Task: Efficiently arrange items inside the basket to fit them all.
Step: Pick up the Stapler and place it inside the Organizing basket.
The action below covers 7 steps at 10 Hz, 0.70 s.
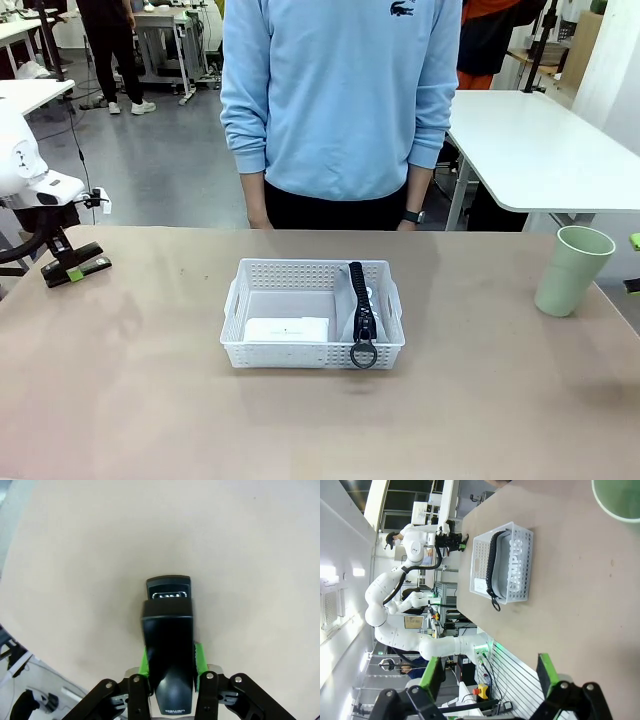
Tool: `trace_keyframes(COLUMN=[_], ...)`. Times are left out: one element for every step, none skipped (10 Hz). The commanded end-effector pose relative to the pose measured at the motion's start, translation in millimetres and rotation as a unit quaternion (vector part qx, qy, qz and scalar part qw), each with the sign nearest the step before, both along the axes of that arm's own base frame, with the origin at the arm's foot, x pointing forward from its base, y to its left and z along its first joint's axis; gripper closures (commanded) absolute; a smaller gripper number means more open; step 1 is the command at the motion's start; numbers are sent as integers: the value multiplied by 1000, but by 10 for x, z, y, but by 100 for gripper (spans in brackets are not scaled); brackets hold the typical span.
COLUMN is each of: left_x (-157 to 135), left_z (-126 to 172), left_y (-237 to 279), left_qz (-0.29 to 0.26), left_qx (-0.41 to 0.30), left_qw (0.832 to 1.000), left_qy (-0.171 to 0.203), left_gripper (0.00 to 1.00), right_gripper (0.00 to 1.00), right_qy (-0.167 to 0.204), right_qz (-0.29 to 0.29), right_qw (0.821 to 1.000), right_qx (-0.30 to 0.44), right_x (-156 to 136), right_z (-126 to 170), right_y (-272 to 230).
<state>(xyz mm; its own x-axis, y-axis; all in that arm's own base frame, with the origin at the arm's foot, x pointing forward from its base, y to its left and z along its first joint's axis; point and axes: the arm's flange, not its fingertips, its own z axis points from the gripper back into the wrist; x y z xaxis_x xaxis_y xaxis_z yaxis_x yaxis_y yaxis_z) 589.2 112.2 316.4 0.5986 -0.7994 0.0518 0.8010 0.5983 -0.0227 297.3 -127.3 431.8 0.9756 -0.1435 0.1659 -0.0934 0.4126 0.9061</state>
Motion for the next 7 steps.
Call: trace_keyframes(left_x=[-27,-37,-96,-197,-370,-625,-940], left_z=[-84,-89,-48,49,229,474,718], left_y=[6,8,12,17,17,1,-25], left_qz=[5,5,0,-3,4,19,43], left_qx=[13,15,9,3,-7,-15,-19], left_qw=[1000,1000,1000,1000,1000,999,996], left_qy=[7,9,11,5,-11,-38,-72], left_gripper=[100,100,100,100,100,100,100], right_gripper=[0,0,0,0,0,0,0], right_qy=[-13,-13,-13,-13,-13,-13,-13], right_qz=[-1,-1,-1,-1,-1,-1,-1], right_qw=[1000,1000,1000,1000,1000,1000,1000], right_qx=[10,10,10,10,10,10,10], right_x=[18,18,18,18,18,18,18], right_z=[22,22,22,22,22,22,22], right_y=[-1,-1,-1,-1,-1,-1,-1])
